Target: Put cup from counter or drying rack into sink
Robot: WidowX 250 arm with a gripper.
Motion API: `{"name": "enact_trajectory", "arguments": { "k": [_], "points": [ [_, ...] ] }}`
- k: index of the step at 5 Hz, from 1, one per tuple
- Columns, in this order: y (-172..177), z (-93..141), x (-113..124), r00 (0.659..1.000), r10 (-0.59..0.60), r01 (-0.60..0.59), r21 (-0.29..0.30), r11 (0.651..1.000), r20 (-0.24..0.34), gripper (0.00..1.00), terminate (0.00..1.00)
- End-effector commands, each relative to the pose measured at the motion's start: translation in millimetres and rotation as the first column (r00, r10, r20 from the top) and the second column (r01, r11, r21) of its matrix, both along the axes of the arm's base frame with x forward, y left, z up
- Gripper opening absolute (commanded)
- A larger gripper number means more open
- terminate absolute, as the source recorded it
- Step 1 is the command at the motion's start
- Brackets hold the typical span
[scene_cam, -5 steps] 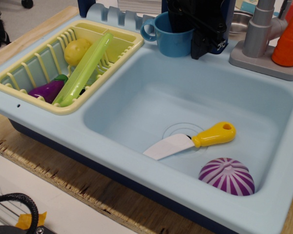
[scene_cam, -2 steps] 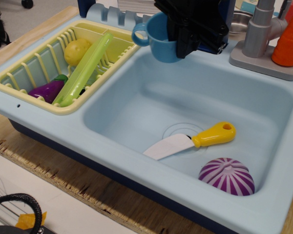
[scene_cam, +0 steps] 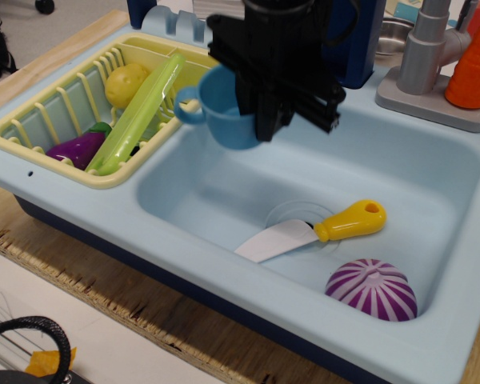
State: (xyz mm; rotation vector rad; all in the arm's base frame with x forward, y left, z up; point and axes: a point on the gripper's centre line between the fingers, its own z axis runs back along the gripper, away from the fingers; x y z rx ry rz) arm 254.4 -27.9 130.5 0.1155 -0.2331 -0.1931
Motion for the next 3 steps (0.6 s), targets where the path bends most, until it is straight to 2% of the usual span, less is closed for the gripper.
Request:
{"name": "enact_trajectory", "arguments": {
  "k": [1,2,3],
  "points": [
    [1.7,-4.6,-0.3,0.999,-0.033,0.032,-0.063,0.998,-0.015,1.00,0.00],
    [1.7,-4.6,-0.3,0.999,-0.033,0.032,-0.063,0.998,-0.015,1.00,0.00],
    [1.7,-4.6,-0.3,0.999,-0.033,0.032,-0.063,0.998,-0.015,1.00,1.00]
  ]
}}
